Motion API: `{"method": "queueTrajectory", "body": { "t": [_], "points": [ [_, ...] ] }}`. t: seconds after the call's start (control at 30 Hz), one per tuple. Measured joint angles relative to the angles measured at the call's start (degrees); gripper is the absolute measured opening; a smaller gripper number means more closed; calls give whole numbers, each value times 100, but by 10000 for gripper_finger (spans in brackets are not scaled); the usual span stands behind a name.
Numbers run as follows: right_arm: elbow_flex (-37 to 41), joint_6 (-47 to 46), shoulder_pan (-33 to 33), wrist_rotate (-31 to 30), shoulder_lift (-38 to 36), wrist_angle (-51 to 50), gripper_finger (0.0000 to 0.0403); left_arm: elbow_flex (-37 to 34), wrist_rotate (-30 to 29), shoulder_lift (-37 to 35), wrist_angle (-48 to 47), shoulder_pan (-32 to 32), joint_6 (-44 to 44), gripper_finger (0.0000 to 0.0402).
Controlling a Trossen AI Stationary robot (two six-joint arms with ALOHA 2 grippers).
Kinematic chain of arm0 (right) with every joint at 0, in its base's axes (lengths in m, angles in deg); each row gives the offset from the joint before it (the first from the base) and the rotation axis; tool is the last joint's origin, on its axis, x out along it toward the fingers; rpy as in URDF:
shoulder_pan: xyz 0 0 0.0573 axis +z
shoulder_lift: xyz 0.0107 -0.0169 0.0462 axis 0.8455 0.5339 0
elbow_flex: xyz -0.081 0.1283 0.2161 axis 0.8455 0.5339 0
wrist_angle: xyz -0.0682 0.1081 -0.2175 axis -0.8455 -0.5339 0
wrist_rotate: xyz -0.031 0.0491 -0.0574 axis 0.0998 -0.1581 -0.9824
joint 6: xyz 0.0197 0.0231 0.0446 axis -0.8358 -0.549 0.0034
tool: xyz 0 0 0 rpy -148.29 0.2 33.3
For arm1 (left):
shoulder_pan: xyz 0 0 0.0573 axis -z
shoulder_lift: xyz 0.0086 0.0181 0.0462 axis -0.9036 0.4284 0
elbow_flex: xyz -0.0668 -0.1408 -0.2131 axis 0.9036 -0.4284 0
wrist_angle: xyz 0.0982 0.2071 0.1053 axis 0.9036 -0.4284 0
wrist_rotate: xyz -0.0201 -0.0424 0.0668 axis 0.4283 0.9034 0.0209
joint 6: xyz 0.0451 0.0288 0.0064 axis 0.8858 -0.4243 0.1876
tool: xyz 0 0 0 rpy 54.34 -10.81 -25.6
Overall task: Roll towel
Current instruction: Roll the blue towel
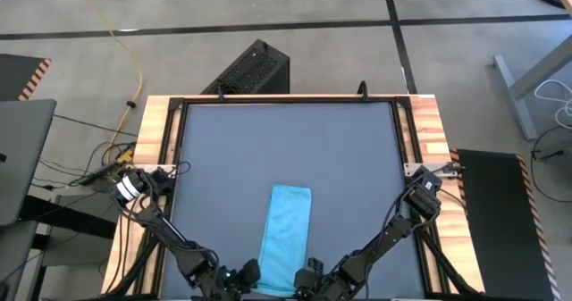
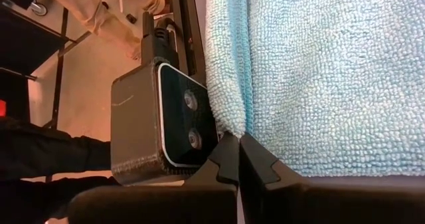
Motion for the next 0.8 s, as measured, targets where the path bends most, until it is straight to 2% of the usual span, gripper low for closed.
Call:
{"method": "queueTrajectory", "body": {
  "t": [0.37, 0.47, 0.63, 0.7, 0.8],
  "points": [
    [0, -92, 0, 11, 0, -1, 16, 9, 266, 159, 300, -170, -266, 124],
    [0, -103, 0, 11, 0, -2, 16, 9, 251, 168, 309, -199, -591, 98],
    [0, -191, 0, 13, 0, 0, 16, 9, 394, 173, 175, -312, -1453, 17],
    [0, -300, 0, 13, 0, 0, 16, 9, 421, 173, 136, -391, -1845, 7],
    [0, -533, 32, 11, 0, 0, 16, 9, 962, 168, 90, -558, -2581, 3]
  ]
}}
